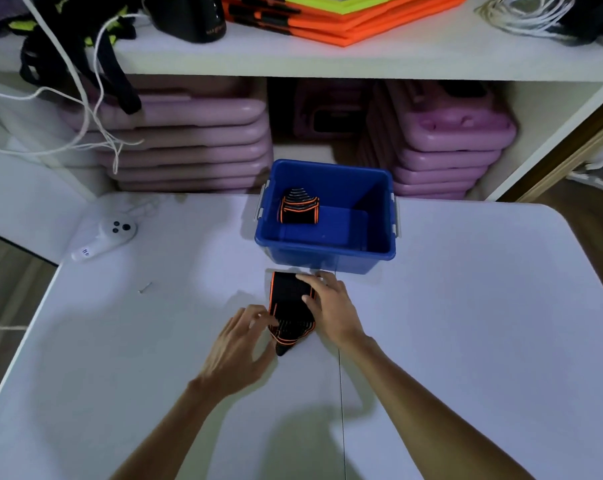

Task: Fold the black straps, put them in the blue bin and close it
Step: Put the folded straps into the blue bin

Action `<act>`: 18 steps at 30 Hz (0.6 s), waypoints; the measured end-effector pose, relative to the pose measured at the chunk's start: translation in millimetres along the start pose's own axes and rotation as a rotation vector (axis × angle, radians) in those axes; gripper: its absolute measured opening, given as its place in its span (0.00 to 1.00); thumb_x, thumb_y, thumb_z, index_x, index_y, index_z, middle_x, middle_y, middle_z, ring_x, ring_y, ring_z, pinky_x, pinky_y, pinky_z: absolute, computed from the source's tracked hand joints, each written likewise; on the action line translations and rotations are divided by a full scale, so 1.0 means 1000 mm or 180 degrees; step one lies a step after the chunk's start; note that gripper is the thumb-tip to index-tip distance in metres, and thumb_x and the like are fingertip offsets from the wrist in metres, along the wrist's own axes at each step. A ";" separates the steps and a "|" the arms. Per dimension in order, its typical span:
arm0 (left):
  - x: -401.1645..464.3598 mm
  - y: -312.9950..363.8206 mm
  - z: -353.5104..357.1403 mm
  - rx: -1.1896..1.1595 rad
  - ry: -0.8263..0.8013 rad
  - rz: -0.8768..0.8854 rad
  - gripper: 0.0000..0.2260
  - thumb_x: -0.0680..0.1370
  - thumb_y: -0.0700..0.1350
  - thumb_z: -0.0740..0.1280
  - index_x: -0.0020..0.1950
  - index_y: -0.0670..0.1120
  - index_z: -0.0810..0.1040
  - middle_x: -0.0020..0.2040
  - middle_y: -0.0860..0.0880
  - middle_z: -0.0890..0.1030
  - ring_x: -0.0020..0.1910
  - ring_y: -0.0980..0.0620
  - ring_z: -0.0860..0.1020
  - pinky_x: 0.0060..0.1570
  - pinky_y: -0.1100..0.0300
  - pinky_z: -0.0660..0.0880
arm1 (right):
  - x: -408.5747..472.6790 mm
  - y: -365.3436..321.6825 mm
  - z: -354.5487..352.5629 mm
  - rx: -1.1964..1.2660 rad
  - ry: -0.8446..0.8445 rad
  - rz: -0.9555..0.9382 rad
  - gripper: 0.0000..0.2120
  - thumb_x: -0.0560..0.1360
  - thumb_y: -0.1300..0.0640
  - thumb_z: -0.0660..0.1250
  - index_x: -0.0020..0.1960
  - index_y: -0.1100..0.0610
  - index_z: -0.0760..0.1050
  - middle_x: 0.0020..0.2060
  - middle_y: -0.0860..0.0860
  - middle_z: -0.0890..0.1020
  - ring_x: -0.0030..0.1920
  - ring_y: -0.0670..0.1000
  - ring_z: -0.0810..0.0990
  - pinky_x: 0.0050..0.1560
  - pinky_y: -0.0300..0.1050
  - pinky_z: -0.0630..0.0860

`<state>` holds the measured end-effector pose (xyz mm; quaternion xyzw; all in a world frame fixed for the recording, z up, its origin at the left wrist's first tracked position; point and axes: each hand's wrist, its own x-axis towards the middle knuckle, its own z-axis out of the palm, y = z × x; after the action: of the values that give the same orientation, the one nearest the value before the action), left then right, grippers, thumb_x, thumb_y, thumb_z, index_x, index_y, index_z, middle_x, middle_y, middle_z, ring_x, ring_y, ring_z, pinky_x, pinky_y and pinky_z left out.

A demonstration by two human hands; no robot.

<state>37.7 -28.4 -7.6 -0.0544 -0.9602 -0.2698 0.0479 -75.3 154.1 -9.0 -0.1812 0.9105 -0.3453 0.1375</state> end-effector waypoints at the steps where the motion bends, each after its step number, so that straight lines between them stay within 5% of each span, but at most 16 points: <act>1: -0.007 0.001 0.001 0.0068 -0.0222 0.0039 0.19 0.71 0.47 0.67 0.62 0.48 0.75 0.60 0.50 0.73 0.56 0.49 0.74 0.54 0.55 0.74 | -0.001 0.000 0.000 -0.0022 -0.0023 -0.0049 0.21 0.79 0.57 0.63 0.70 0.43 0.68 0.71 0.47 0.68 0.68 0.52 0.66 0.65 0.50 0.71; 5: -0.015 0.001 0.009 0.0371 -0.0672 0.0064 0.28 0.69 0.55 0.68 0.68 0.50 0.69 0.69 0.50 0.68 0.65 0.50 0.69 0.59 0.57 0.71 | -0.002 0.000 -0.002 -0.0088 -0.0079 -0.0215 0.20 0.78 0.59 0.65 0.68 0.47 0.70 0.66 0.48 0.72 0.65 0.52 0.69 0.64 0.49 0.72; 12: 0.010 0.002 0.010 0.0642 -0.0489 0.0264 0.21 0.65 0.51 0.76 0.50 0.51 0.69 0.58 0.53 0.74 0.54 0.48 0.75 0.45 0.56 0.76 | 0.008 -0.001 -0.003 -0.0057 -0.0200 -0.0284 0.18 0.76 0.64 0.66 0.65 0.55 0.73 0.68 0.50 0.72 0.68 0.51 0.69 0.65 0.36 0.62; 18: 0.057 -0.001 -0.009 0.0233 -0.0206 0.0091 0.16 0.74 0.56 0.62 0.55 0.48 0.73 0.64 0.50 0.72 0.63 0.50 0.68 0.56 0.54 0.69 | 0.012 -0.003 -0.008 0.0585 -0.0264 -0.0063 0.10 0.74 0.64 0.67 0.54 0.55 0.76 0.48 0.49 0.81 0.47 0.50 0.78 0.46 0.39 0.75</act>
<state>-18.0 -29.9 6.6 -0.0751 -0.9696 -0.2319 0.0226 -87.9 151.4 -2.4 -0.1910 0.8667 -0.4209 0.1877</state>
